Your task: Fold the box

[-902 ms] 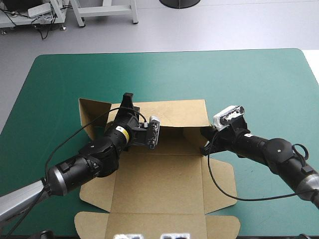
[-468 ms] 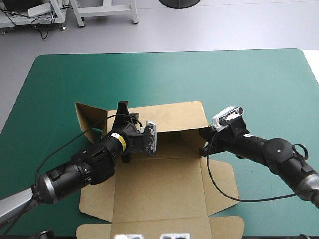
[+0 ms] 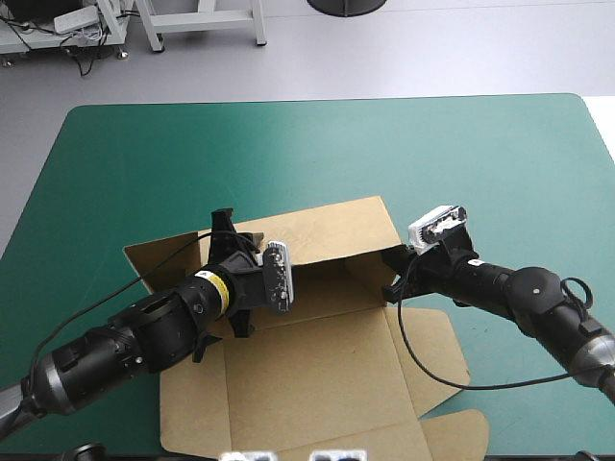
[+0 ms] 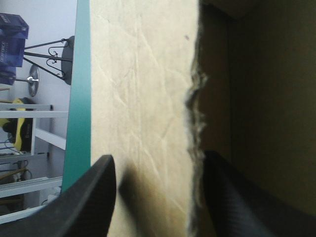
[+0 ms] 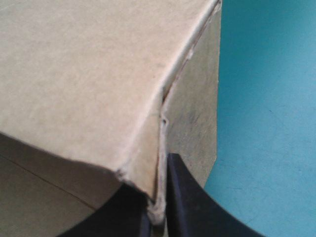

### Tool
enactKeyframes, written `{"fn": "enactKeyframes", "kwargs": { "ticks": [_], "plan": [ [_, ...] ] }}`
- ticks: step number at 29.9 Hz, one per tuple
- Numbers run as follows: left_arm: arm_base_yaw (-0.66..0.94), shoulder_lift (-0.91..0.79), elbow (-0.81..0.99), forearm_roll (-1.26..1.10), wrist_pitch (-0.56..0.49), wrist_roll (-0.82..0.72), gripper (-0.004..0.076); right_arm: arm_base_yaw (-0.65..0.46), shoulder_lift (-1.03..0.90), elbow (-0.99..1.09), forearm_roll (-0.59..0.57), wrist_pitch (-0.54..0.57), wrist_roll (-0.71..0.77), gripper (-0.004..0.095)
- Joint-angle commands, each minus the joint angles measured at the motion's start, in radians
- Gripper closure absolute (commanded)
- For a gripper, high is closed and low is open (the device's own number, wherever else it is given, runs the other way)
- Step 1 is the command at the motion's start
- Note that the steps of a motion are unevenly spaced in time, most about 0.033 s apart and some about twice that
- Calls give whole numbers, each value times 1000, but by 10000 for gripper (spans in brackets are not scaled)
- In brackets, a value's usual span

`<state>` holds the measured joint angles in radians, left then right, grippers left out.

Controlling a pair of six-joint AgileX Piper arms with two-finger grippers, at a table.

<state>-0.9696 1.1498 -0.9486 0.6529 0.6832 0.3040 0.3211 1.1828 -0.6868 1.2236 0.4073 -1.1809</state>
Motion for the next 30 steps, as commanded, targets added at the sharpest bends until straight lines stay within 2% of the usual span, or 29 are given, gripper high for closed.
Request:
{"fn": "enactKeyframes", "kwargs": {
  "ticks": [1, 5, 8, 12, 15, 19, 24, 30],
  "plan": [
    [-35, -56, -75, -56, -30, 7, 335, 7, -7, -30, 11, -19, 22, 926],
    [-58, -79, -136, -61, -26, -16, 335, 6, -7, -87, -135, -42, 105, 925],
    [-58, -91, -176, -61, -20, -32, 335, 6, -7, -143, -355, -37, 261, 925],
    [-58, -94, -194, -48, 0, -32, 335, -4, -5, -216, -712, 1, 564, 925],
    [-56, -94, -196, -5, 41, -70, 336, -36, -3, -271, -840, 93, 664, 925],
    [-56, -94, -201, 57, 84, -182, 336, -106, -3, -340, -860, 237, 642, 925],
    [-4, -94, -201, 57, 114, -280, 336, -142, -3, -409, -857, 313, 638, 926],
    [238, -94, -271, -131, 98, -277, 336, -144, -1, -485, -865, 420, 613, 926]
  ]
}}
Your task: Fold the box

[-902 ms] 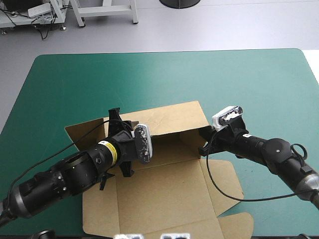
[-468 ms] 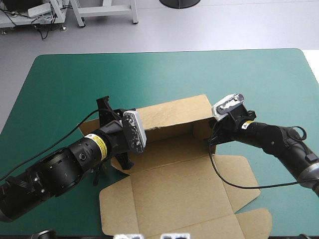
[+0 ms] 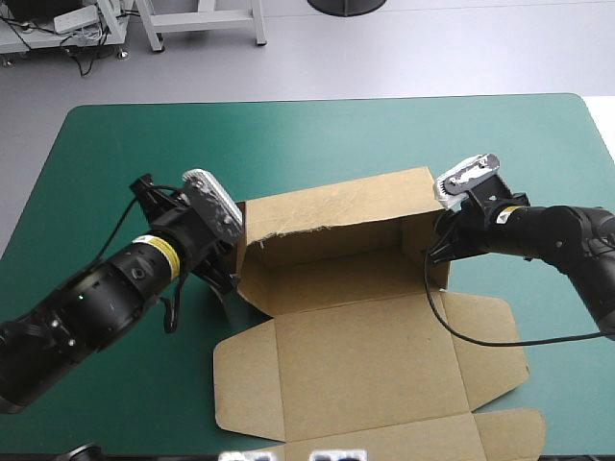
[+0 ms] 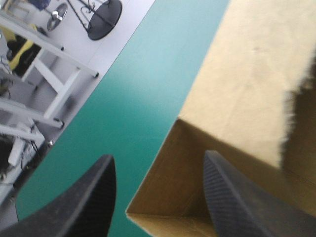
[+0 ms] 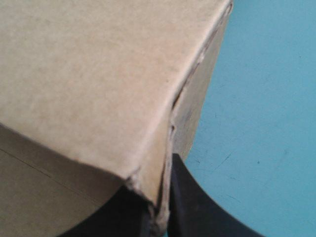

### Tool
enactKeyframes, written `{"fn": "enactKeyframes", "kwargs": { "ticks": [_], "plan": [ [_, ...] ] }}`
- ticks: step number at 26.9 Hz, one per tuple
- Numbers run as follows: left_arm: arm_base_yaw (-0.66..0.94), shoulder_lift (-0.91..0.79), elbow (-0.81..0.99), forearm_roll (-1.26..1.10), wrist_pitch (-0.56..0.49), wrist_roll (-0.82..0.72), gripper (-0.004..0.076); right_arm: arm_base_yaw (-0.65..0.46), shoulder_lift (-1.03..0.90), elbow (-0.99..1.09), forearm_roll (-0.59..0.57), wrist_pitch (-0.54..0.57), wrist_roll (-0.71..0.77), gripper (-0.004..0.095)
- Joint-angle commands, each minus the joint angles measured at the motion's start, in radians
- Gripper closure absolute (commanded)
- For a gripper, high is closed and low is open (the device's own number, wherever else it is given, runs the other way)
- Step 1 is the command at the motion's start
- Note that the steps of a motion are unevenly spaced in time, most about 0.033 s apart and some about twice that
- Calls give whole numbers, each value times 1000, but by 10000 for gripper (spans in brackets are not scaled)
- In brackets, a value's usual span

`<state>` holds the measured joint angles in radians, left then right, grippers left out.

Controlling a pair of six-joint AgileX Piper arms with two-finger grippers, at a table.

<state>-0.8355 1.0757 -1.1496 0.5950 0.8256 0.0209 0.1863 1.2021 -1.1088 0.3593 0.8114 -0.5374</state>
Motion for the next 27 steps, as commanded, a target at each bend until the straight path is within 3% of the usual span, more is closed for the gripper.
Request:
{"fn": "enactKeyframes", "kwargs": {
  "ticks": [1, 4, 9, 15, 23, 27],
  "plan": [
    [146, -20, -91, -110, -42, 27, 335, -9, -18, -76, -7, 24, -30, 926],
    [314, -20, -139, -212, -24, 67, 335, -11, -3, -125, -52, 67, -11, 926],
    [608, -18, -149, -406, 14, 175, 336, -11, 68, -233, -142, 230, 52, 926],
    [850, -18, -149, -680, 6, 347, 336, -11, 258, -416, -150, 442, 55, 926],
    [998, -17, -145, -750, 20, 351, 336, -11, 612, -747, -125, 444, 64, 926],
    [998, -13, -145, -768, -3, 351, 336, -11, 799, -877, -106, 444, 52, 926]
  ]
}}
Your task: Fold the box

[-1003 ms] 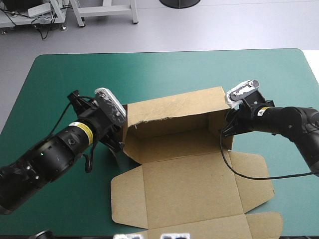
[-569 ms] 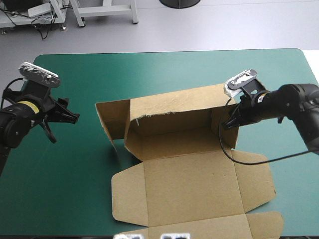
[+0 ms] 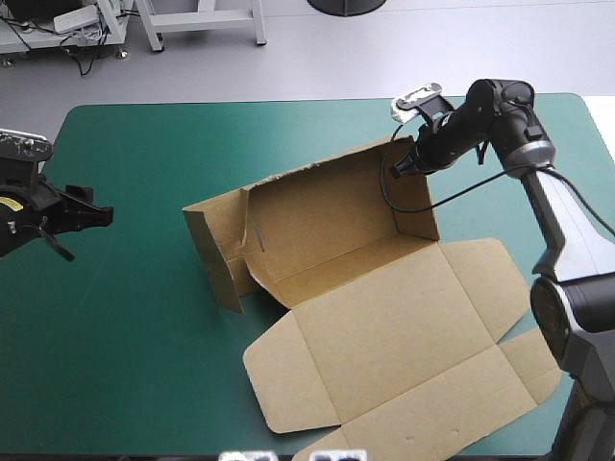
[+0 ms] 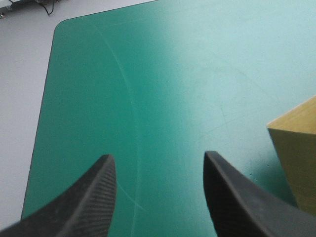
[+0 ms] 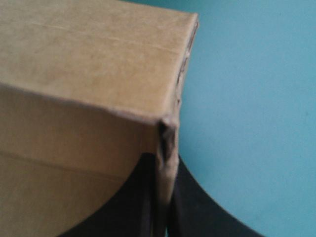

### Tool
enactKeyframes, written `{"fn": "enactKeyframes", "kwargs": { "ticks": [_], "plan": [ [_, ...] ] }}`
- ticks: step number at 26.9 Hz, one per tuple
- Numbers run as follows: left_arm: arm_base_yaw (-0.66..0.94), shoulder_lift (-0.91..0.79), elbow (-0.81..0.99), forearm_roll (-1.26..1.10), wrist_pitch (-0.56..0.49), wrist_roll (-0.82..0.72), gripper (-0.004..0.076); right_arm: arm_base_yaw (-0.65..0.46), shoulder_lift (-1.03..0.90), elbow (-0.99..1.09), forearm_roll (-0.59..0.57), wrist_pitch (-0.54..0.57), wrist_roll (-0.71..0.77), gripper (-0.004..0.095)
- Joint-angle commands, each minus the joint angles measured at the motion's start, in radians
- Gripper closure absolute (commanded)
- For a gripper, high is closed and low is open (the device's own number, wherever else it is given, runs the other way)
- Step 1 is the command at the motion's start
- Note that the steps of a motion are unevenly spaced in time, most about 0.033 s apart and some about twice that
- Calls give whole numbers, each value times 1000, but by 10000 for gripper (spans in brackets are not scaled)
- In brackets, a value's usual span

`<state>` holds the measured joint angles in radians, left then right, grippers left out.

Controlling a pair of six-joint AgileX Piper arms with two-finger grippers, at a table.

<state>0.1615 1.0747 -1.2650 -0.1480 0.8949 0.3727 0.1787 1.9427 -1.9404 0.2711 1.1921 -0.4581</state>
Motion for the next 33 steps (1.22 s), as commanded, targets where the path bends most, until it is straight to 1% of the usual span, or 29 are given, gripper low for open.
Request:
{"fn": "enactKeyframes", "kwargs": {
  "ticks": [1, 3, 4, 5, 6, 7, 8, 9, 10, 11, 16, 22, 28, 31, 33],
  "plan": [
    [1, -9, -30, -25, -73, -1, 336, -3, 103, -80, -17, 63, -28, 926],
    [1, 9, -24, -25, -68, -1, 336, -3, 159, -144, -17, 63, -18, 902],
    [1, 16, -24, -25, -54, -1, 336, -3, 165, -164, -12, 63, -18, 832],
    [1, 24, -24, -27, -50, 2, 336, -3, 165, -190, 0, 63, -23, 724],
    [1, 29, -22, -27, -50, 2, 336, -3, 158, -206, 3, 63, -23, 644],
    [1, 31, -22, -27, -50, 4, 336, -3, 152, -227, 1, 63, -15, 531],
    [1, 31, -22, -27, -52, 11, 336, -3, 136, -252, -2, 63, 5, 388],
    [1, 31, -22, -27, -53, 16, 336, -3, 111, -268, -24, 63, 44, 204],
    [1, 31, -22, -27, -56, 19, 336, -3, 91, -268, -43, 63, 66, 141],
    [1, 31, -22, -27, -56, 19, 336, -3, 77, -268, -55, 63, 70, 115],
    [1, 31, -22, -27, -56, 26, 336, -3, 3, -190, -67, 65, 70, 120],
    [1, 31, -22, -27, -52, 31, 336, -1, -4, -53, -57, 65, 95, 121],
    [1, 31, -22, -27, -52, 31, 336, -1, -4, 24, -46, 65, 95, 181],
    [1, 31, -22, -40, -54, 31, 336, -1, 1, 27, -40, 65, 95, 193],
    [1, 31, -22, -57, -54, 33, 336, -1, 5, 27, -16, 65, 95, 203]
  ]
}}
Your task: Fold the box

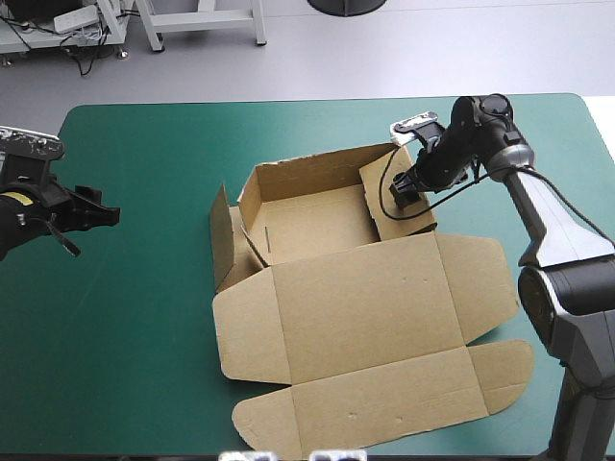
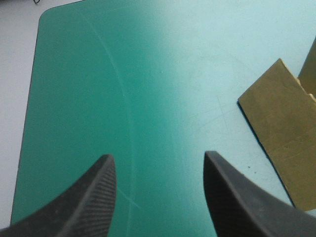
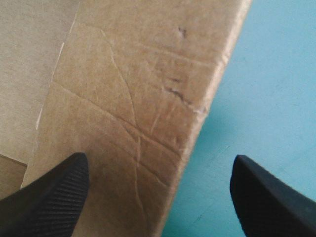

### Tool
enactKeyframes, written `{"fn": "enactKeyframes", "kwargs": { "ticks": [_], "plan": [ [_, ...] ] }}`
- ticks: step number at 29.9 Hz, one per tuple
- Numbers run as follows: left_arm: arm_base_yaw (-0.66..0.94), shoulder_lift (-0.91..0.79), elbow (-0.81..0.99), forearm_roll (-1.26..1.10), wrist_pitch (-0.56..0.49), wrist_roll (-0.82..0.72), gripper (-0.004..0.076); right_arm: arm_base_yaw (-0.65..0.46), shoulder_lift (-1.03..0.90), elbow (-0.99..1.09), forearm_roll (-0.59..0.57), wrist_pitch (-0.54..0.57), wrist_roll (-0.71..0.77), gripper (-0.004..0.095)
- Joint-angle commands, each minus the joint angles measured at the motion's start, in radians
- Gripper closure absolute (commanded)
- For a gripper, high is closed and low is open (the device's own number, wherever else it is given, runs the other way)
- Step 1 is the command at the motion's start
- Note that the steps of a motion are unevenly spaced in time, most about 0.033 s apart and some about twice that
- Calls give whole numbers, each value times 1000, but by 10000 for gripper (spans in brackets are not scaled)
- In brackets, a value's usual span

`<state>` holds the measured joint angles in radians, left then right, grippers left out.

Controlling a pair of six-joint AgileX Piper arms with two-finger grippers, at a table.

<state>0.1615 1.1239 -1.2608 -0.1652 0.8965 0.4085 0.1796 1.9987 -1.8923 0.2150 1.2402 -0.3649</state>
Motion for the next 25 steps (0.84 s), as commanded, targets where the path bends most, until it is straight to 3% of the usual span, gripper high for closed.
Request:
{"fn": "enactKeyframes", "kwargs": {
  "ticks": [1, 6, 12, 17, 20, 25],
  "plan": [
    [1, -18, -26, -50, -54, 2, 336, -1, -46, -21, 55, 17, 2, 212],
    [1, -18, -26, -56, -45, 2, 336, 24, -20, -21, 69, 17, 7, 254],
    [1, -18, -26, -50, -25, 4, 336, 99, 32, -21, -74, 15, 60, 260],
    [1, -18, -26, -50, -20, 4, 336, 109, 41, -21, -85, 15, 74, 297],
    [1, -18, -26, -50, -18, 4, 336, 109, 41, -21, -138, 15, 93, 397],
    [1, -18, -26, -54, -18, 4, 336, 109, 41, -21, -168, 15, 101, 675]
  ]
}}
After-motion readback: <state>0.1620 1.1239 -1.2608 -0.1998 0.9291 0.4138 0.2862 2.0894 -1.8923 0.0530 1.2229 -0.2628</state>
